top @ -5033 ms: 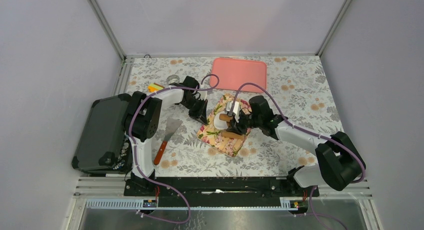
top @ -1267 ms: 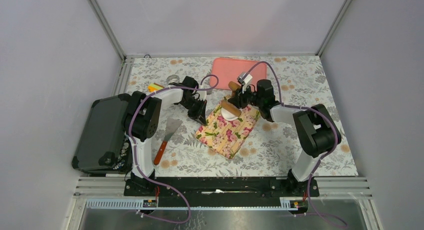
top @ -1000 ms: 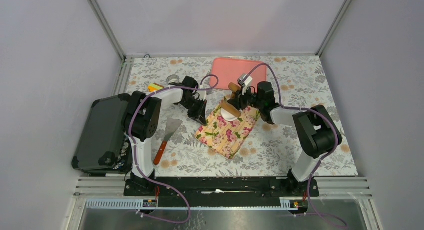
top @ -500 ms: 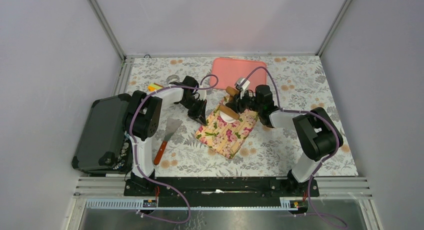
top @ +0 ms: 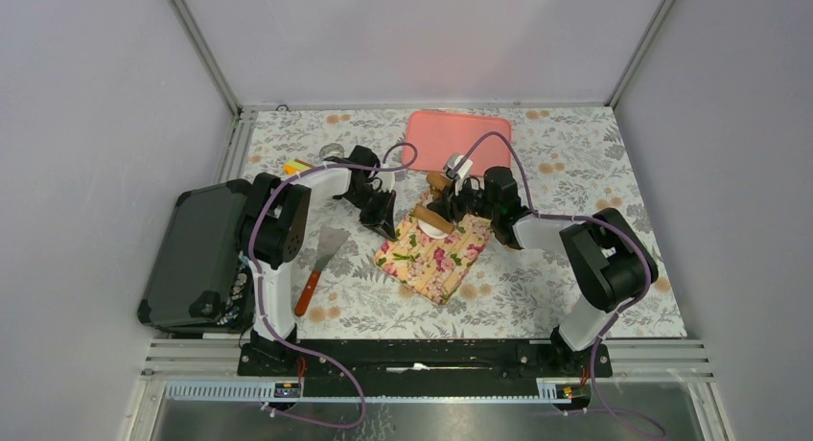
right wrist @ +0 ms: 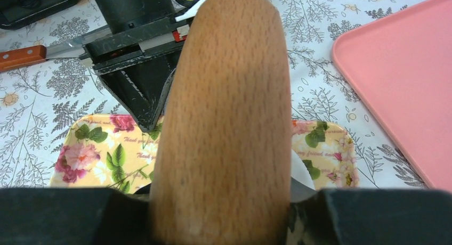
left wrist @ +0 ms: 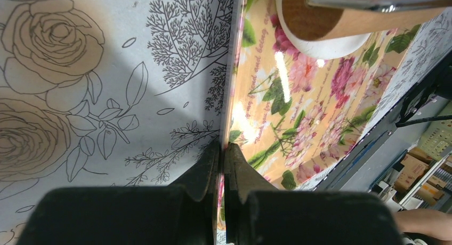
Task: Roll out the dumpling wrappers from the dough
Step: Flatten out the dough on the work surface.
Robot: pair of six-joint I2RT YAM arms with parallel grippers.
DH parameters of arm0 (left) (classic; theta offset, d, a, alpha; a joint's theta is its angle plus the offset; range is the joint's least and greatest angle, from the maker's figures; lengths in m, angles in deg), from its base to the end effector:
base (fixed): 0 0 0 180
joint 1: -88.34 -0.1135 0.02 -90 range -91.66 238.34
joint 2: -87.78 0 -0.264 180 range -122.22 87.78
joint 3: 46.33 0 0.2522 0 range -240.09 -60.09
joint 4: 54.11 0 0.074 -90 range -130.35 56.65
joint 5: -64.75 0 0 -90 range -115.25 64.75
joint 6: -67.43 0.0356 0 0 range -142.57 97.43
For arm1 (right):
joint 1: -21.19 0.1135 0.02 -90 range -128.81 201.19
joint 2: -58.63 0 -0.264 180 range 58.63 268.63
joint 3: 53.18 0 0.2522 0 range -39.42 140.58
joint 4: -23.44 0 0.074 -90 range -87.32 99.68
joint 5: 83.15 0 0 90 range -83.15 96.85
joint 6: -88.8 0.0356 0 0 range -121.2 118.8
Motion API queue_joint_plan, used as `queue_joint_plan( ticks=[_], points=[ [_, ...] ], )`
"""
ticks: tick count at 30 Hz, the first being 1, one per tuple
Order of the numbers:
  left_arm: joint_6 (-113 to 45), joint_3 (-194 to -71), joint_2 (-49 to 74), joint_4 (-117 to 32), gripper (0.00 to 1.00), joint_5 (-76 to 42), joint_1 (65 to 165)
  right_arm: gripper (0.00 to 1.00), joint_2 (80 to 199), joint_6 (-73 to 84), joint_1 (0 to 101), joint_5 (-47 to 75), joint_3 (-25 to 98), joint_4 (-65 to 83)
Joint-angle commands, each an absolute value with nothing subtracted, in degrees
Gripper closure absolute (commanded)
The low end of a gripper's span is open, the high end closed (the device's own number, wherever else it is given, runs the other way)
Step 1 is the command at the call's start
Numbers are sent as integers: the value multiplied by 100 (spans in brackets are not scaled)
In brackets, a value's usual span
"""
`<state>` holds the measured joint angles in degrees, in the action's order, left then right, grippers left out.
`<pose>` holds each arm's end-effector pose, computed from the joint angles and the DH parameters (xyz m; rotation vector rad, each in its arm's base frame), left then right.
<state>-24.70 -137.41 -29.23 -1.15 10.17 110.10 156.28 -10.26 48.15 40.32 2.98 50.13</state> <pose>0.3514 -0.1625 0.1373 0.5886 2.8692 -0.9735 0.2980 0.1736 0.1816 -0.9541 1.5849 0.7512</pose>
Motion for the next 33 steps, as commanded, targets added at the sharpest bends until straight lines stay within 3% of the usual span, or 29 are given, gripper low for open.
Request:
queue_joint_plan(
  ticks=[1, 33],
  points=[
    [-2495, -13672, -3280, -124, 100, 312, 10876, 100, 15991, -913, 5186, 4417, -218, 3158],
    [-2512, -13660, -3280, -133, 100, 317, 10856, 100, 15940, -1331, 5240, 5110, -315, 3071]
  ],
)
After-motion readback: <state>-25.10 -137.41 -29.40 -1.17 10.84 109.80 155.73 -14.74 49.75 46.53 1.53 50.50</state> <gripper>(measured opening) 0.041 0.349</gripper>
